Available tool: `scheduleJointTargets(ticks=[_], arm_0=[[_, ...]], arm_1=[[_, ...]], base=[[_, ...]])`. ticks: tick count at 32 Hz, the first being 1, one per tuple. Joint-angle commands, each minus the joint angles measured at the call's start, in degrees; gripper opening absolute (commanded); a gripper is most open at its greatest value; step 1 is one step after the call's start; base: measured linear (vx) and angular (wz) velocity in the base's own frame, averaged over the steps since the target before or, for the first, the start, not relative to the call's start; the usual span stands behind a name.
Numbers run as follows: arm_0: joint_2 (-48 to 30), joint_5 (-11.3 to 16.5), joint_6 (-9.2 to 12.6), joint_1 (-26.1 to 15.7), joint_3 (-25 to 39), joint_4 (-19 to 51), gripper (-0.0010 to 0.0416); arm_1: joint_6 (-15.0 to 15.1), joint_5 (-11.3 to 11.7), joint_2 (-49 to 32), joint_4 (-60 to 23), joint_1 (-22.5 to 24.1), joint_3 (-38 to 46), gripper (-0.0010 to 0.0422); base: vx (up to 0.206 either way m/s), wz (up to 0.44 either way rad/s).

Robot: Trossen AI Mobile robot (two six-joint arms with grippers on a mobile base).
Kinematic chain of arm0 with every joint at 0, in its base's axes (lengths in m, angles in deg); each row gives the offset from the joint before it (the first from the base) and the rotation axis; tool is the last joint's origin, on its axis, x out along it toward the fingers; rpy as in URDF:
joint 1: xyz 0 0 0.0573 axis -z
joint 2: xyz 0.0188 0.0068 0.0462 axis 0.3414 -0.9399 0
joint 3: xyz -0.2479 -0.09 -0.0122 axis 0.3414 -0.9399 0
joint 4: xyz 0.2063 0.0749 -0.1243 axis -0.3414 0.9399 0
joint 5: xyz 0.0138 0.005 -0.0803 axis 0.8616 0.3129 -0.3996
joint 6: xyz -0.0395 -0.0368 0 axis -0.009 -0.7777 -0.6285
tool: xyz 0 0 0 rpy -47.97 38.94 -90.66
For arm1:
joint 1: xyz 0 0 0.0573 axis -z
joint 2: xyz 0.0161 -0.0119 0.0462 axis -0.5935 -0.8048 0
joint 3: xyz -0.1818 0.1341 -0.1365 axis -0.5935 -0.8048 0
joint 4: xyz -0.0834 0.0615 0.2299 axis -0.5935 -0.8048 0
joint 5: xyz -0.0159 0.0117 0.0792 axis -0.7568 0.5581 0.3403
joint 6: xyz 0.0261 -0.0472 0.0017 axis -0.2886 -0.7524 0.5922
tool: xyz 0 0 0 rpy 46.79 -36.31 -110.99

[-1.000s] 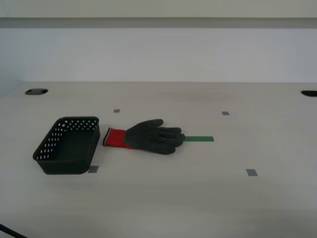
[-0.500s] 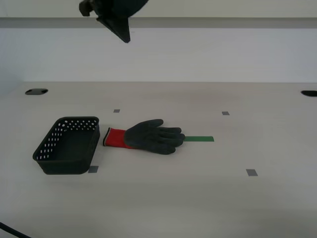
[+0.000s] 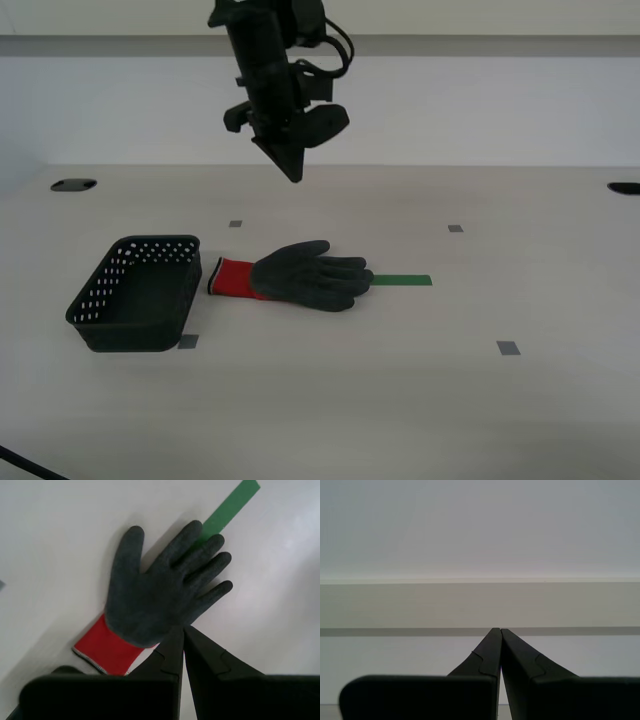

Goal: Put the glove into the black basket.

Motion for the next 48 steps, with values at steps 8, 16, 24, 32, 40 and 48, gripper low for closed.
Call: scheduleJointTargets(ticks=[8, 16, 24, 32, 40, 48], arm_0=[[-0.02, -0.02, 0.00, 0.02, 0.09, -0.13, 0.0001], [-0.02, -0.02, 0.02, 0.02, 0.09, 0.00, 0.0001], [-0.02, -0.02, 0.02, 0.02, 0.09, -0.02, 0.0001], [-0.02, -0.02, 0.02, 0.00, 0.09, -0.02, 0.0001], [-0.02, -0.02, 0.02, 0.02, 0.09, 0.00, 0.0001], [-0.02, -0.02, 0.02, 0.00, 0.09, -0.02, 0.0001]], arm_1=[[3.65, 0.11, -15.21, -4.24, 6.93, 14.43, 0.0000], [6.71, 5.20, -20.57, -3.82, 6.40, 16.46, 0.0001], [3.19, 5.84, -21.84, -5.18, 6.25, 16.46, 0.0120], [0.48, 13.97, -21.84, -3.34, 5.73, 15.91, 0.0231], [-3.10, 13.79, -21.84, -0.24, 5.64, 14.21, 0.0226], [-5.73, 11.43, -21.84, 3.67, 5.66, 10.36, 0.0238]], base=[[0.000, 0.000], [0.000, 0.000], [0.000, 0.000], [0.000, 0.000], [0.000, 0.000], [0.000, 0.000]])
